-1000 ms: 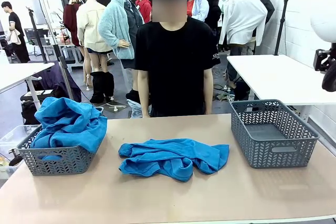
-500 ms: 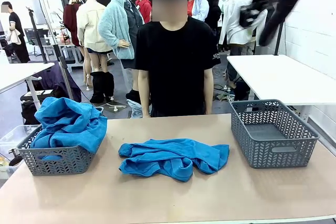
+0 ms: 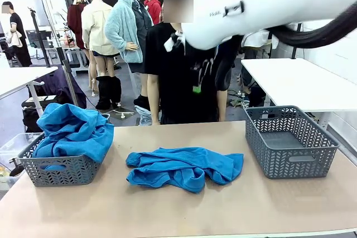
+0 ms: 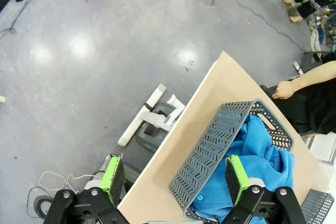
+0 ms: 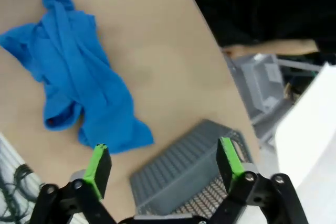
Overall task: Sort the tops and bottoms.
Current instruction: Lift clothes from the center of the table with your right hand.
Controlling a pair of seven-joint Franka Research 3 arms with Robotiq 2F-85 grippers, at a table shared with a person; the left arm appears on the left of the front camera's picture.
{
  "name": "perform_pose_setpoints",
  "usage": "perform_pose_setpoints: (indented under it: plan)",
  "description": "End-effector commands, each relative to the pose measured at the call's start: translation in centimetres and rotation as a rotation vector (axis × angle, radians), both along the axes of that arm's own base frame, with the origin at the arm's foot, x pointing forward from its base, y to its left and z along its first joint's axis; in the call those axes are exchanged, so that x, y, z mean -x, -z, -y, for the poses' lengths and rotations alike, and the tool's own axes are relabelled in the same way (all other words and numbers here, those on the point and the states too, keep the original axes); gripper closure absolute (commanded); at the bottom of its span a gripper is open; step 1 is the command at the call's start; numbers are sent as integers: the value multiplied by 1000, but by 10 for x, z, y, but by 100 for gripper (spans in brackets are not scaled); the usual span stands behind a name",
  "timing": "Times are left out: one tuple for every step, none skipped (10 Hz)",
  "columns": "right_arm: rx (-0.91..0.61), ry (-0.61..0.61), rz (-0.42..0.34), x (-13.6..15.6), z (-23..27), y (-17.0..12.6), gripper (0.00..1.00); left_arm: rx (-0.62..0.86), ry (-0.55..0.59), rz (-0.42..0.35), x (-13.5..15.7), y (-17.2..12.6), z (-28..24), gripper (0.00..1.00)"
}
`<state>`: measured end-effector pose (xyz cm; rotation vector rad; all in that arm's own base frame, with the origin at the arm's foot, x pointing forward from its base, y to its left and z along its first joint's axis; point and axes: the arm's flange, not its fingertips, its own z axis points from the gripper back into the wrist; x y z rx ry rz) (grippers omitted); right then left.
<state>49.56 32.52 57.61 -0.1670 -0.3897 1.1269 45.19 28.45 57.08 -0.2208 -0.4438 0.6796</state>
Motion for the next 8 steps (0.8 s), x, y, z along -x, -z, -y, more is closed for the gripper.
perform_pose_setpoints:
  plan:
    - [-28,-1,-49,-1,9,31,0,-10,1,1,1,-1,-1,0]
    - [-27,13,-66,0,7,47,0,-10,1,1,1,-1,-1,0]
    - [-10,-6,-34,-7,-2,23,0,-10,1,1,1,-1,-1,0]
    - [-10,-6,-34,-7,-2,23,0,-10,1,1,1,-1,-1,0]
    - [-10,-6,-34,-7,-2,23,0,-10,1,1,1,-1,-1,0]
    - [-10,-6,-34,-7,-2,23,0,-10,1,1,1,-1,-1,0]
    - [-15,-6,-37,-8,-4,28,0,-10,1,1,1,-1,-1,0]
    - [-32,-75,-106,-27,-17,44,0,-10,1,1,1,-1,-1,0]
